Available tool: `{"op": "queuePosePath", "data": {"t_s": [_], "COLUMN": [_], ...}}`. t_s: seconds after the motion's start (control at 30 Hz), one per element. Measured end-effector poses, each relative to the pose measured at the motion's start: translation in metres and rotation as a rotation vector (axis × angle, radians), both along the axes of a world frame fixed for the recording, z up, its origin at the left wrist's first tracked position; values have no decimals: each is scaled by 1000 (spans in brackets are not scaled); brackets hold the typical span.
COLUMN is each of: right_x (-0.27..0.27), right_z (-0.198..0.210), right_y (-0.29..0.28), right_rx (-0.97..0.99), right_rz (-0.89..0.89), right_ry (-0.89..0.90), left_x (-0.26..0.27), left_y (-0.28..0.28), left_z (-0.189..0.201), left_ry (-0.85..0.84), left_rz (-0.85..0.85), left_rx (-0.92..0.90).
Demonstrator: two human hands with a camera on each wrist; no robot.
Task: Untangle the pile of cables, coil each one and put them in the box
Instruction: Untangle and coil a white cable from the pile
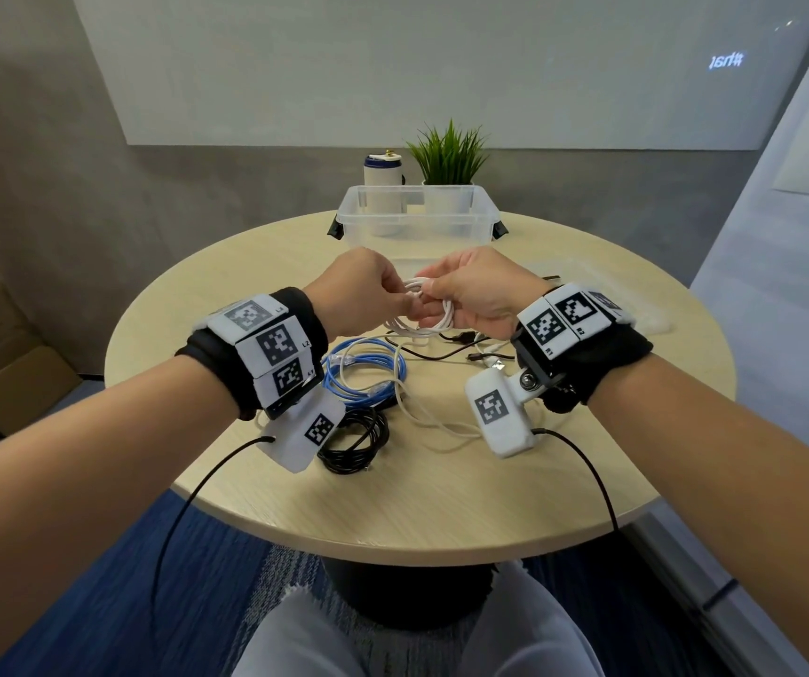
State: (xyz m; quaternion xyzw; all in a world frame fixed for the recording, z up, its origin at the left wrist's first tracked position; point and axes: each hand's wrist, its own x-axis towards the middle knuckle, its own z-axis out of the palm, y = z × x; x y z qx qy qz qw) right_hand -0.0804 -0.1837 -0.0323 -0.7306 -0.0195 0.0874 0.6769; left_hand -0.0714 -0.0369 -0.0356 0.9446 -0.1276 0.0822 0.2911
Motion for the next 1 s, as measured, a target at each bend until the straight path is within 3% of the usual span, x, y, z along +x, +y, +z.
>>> {"op": "queuePosePath", "data": {"t_s": [0.27, 0.43, 0.7, 0.83, 1.0], "right_x": [3, 3, 3, 3, -3], "right_z": [-8, -9, -6, -5, -11], "right_y": [-3, -6, -11, -10, -3], "right_rx": [-158, -277, -167, -202, -235], "right_rz": [32, 93, 129, 117, 146], "right_ry": [-29, -84, 5, -13, -18], "left_x": [0, 3, 2, -3, -6], "left_y": [5, 7, 11, 15, 17], "left_z": [2, 0, 0, 1, 1], "left_ry": [-52, -43, 197, 247, 227], "left_rz": [-47, -53, -52, -151, -116], "left_rx": [7, -92, -392, -290, -214]}}
